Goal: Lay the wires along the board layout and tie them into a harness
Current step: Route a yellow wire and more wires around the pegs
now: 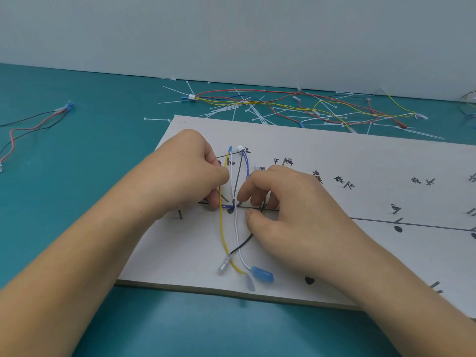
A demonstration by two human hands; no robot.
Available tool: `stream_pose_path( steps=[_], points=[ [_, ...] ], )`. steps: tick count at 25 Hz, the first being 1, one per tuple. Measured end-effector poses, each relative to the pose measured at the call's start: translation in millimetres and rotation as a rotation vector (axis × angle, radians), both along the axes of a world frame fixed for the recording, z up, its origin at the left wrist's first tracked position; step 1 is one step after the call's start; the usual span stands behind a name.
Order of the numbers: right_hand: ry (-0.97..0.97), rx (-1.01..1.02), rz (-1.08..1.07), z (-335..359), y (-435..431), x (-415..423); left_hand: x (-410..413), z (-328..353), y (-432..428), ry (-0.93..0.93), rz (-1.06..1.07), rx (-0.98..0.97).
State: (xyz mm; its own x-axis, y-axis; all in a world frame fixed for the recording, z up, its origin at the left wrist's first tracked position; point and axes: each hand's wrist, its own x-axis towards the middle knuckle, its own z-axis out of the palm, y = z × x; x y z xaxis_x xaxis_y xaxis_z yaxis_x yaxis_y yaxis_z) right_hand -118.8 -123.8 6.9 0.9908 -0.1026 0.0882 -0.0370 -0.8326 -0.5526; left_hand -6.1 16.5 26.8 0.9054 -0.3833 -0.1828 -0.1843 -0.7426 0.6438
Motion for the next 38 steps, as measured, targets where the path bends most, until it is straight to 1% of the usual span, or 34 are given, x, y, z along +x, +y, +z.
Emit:
stream_pose_path(
  steps=[11,15,26,29,33,38],
  points=[
    [0.008,-0.032,0.012,1.9,1.0,-0.8,-1.9,-0.6,-0.7,-0.026,-0.001,0.079],
    [0.018,-0.045,0.014,0.9,2.1,-0.9,-1.9,0.5,-1.2,-0.032,-0.002,0.078],
    [0.023,-0.053,0.017,3.1,-2.4,-1.4,0.1,1.7,4.4,0.040,-0.097,0.058],
    [0.029,-0.031,0.024,4.3,-2.5,-2.0,1.7,-0.1,6.1,0.050,-0.137,0.048],
    [0.036,0.007,0.023,4.9,-2.0,-1.5,1.2,0.7,7.5,0.110,-0.187,0.011],
    [0.024,0.039,0.013,2.4,-1.0,-0.2,-1.3,6.1,9.0,0.161,-0.241,0.042]
  ],
)
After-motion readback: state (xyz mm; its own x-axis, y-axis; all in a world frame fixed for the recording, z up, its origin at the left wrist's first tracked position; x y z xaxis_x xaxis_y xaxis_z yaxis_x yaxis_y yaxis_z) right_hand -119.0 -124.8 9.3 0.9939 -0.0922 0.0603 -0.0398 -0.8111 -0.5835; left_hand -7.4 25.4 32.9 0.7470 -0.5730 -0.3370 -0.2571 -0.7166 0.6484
